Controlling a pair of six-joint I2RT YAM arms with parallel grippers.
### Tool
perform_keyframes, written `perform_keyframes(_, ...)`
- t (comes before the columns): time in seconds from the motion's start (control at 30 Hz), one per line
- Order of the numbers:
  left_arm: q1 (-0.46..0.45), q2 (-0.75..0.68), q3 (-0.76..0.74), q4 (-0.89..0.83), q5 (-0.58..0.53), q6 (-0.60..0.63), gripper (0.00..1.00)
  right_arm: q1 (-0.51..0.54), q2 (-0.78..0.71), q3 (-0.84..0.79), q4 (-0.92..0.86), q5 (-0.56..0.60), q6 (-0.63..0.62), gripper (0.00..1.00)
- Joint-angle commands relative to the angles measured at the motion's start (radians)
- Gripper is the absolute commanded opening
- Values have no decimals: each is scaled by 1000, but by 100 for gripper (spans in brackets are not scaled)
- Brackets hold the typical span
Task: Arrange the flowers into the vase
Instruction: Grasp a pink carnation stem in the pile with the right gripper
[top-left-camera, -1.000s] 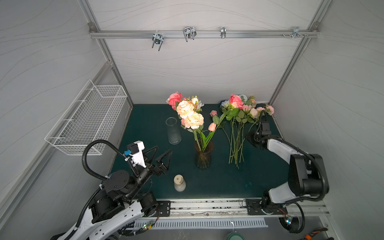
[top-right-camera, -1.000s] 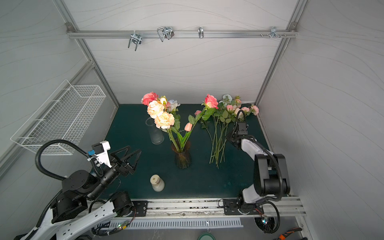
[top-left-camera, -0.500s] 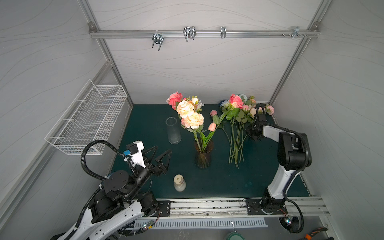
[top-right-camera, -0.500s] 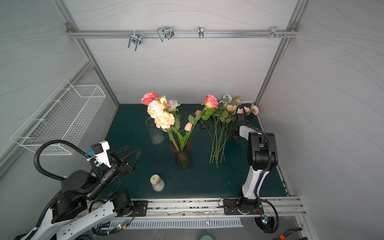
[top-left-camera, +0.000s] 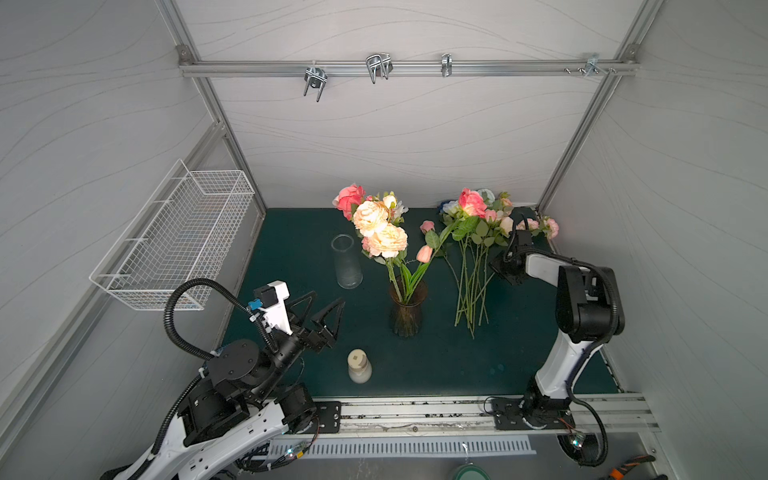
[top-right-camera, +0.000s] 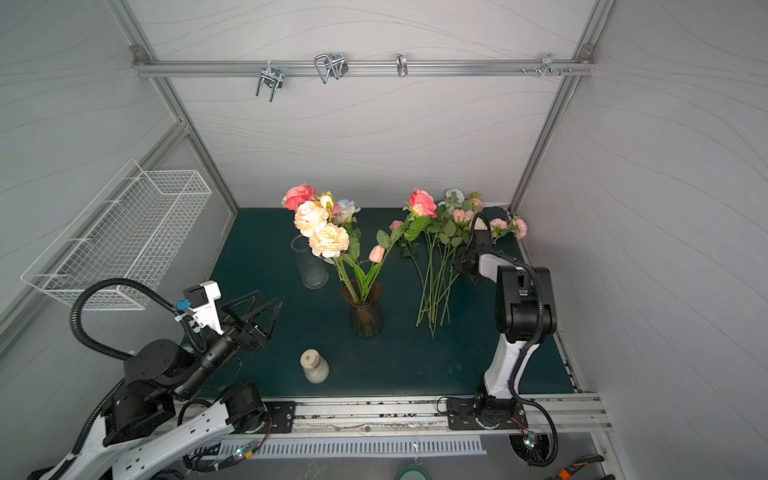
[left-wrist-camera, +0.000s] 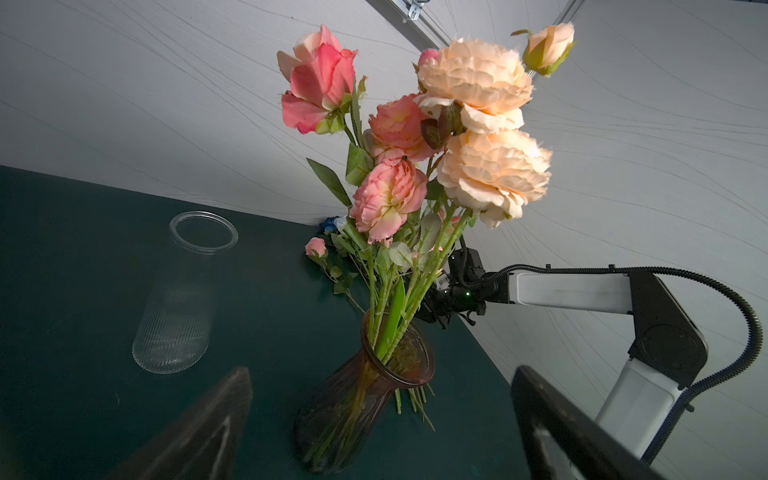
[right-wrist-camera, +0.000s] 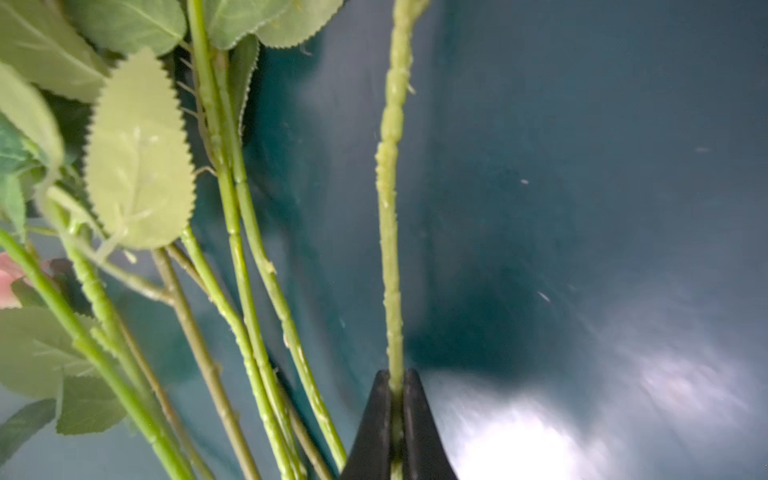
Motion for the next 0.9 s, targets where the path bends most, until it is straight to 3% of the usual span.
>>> perform_keyframes(0.0,-4,8,38,10,-15,7,99,4,-104,-20,-9,105,-55,0)
perform_keyframes(0.27,-4,15,39,18,-14,5,99,85,-294,-70,-49,533,-167,0)
perform_keyframes(0.5,-4,17,34,24,-14,3,99,125,-472,-94,7,711,-243,0)
perform_keyframes(0.87,-4,18,33,30,-15,4,99,275,-601,-101,262,903,-552,0)
